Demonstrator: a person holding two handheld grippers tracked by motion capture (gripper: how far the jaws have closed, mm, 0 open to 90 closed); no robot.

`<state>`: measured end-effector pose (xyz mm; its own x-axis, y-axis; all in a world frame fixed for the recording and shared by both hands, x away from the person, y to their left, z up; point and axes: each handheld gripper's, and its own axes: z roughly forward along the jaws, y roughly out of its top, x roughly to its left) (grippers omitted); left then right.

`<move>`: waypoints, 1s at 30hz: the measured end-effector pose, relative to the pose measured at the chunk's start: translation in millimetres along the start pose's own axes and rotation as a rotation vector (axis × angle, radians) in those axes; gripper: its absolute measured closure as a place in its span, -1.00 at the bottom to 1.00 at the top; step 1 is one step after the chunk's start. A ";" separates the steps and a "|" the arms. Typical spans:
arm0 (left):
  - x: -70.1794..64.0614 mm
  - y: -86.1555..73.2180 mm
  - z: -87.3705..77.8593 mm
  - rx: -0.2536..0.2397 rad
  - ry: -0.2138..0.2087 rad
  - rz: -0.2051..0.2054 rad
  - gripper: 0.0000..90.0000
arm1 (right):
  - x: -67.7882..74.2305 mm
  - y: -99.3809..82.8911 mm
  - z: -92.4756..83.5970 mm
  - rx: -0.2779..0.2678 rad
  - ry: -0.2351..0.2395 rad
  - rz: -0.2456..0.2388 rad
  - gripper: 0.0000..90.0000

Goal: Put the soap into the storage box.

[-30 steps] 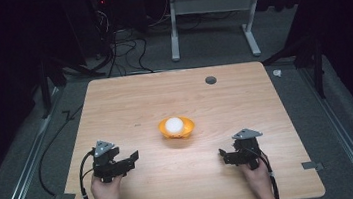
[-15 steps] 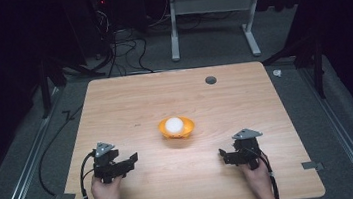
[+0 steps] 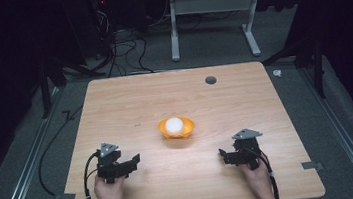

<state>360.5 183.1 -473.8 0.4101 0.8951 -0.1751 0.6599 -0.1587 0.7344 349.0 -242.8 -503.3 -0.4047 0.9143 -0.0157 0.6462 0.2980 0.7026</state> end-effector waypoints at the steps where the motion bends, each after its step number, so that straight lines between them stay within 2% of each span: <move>1: -0.3 0.0 1.4 0.003 0.000 0.001 -0.50 | 0.0 0.0 0.0 0.000 0.000 0.000 -0.66; 12: -3.0 -0.3 16.0 0.027 0.023 0.027 -0.50 | 0.1 -0.1 0.1 -0.002 0.000 0.001 -0.66; 30: -7.5 -1.3 26.3 0.027 0.047 0.055 -0.50 | 0.1 -0.2 0.0 -0.002 0.000 0.000 -0.66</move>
<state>373.1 165.5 -490.7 0.4169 0.9031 -0.1031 0.6541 -0.2193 0.7239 348.8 -242.7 -503.4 -0.4042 0.9145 -0.0155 0.6453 0.2971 0.7038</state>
